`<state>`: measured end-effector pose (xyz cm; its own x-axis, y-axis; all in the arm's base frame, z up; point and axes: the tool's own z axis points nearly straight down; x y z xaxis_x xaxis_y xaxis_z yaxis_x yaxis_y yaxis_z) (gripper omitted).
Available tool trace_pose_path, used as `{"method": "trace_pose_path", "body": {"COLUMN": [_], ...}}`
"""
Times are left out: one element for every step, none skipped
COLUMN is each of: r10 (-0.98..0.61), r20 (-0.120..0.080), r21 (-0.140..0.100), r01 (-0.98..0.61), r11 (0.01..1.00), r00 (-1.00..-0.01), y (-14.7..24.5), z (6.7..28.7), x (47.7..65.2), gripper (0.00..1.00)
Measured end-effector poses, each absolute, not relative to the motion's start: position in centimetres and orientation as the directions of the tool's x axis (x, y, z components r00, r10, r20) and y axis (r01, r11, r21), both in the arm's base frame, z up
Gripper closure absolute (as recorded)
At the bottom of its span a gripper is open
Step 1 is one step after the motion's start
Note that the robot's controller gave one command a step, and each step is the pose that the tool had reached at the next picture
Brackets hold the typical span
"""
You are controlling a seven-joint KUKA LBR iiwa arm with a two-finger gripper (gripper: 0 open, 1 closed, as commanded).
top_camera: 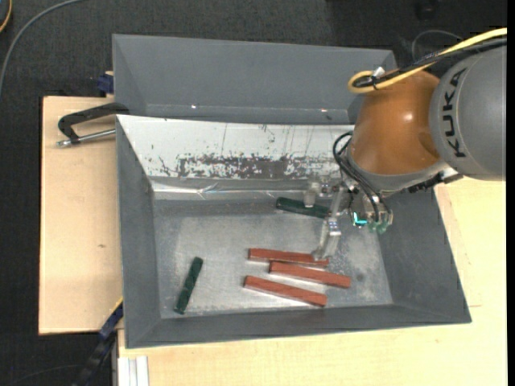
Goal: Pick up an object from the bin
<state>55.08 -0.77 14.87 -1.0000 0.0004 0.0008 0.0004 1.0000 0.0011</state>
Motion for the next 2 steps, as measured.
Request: {"method": "trace_pose_path", "body": {"r10": [-0.136, -0.130], "r20": [0.007, -0.007], "r21": [0.004, 0.001], "r01": [-0.136, -0.130], "r11": [0.991, 0.992], "r00": [-0.991, -0.992], "y": [6.79, 6.50], "z": [6.77, 7.22], "x": [50.39, 50.85], "gripper": [0.00, 1.00]}}
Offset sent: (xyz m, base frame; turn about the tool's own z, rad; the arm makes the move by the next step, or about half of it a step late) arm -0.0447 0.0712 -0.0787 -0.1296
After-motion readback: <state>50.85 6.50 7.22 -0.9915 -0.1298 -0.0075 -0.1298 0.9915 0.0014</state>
